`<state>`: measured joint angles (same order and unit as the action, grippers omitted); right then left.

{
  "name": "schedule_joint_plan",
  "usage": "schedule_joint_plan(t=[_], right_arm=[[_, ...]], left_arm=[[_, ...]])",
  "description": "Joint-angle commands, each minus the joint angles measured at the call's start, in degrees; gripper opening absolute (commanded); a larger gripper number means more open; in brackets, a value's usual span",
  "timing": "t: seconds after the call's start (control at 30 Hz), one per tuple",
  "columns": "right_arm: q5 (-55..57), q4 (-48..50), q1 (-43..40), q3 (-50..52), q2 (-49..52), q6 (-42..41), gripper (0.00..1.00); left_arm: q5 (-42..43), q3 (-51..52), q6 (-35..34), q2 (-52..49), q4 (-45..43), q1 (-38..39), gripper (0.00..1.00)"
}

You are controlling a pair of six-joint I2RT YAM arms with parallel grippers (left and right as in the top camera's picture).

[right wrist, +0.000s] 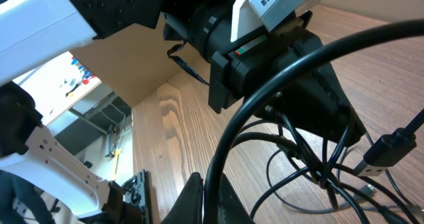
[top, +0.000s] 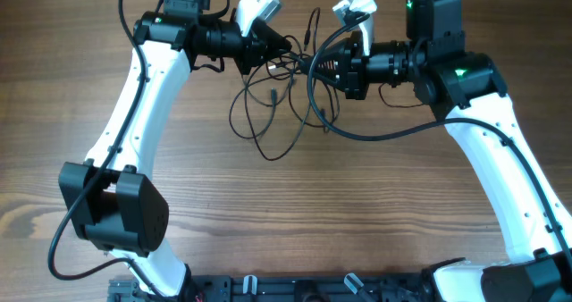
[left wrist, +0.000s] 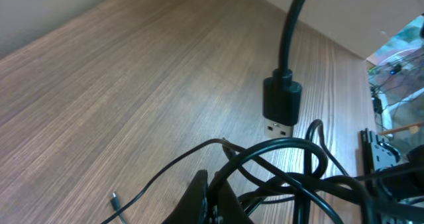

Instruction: Untangle cables

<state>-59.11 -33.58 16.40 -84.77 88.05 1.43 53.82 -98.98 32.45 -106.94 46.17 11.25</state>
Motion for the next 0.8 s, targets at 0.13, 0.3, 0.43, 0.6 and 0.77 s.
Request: schedule_joint_plan(t=[0.13, 0.3, 0.43, 0.6, 0.77], right_arm=[[11.87, -1.05, 0.09, 0.04, -0.63, -3.85, 0.05], [33.20, -6.91, 0.09, 0.04, -0.39, -9.55, 0.39], [43.04, -10.62, 0.09, 0.04, 0.13, -13.09, 0.76], [38.64, -10.32, 0.15, 0.04, 0.76, -13.42, 0.85], [24.76, -8.63, 1.16, 0.04, 3.67, -10.80, 0.91]], left_arm=[[-10.32, -0.57, -1.66, -0.33, -0.74, -0.02, 0.04], [-10.19, -0.57, -2.97, -0.33, -0.55, -1.18, 0.04], [-9.97, -0.57, -4.02, -0.31, -0.50, -1.90, 0.04], [-9.49, -0.57, -4.46, -0.20, -0.22, -1.86, 0.04], [-5.40, -0.57, -4.63, 0.55, -0.17, -1.88, 0.04]])
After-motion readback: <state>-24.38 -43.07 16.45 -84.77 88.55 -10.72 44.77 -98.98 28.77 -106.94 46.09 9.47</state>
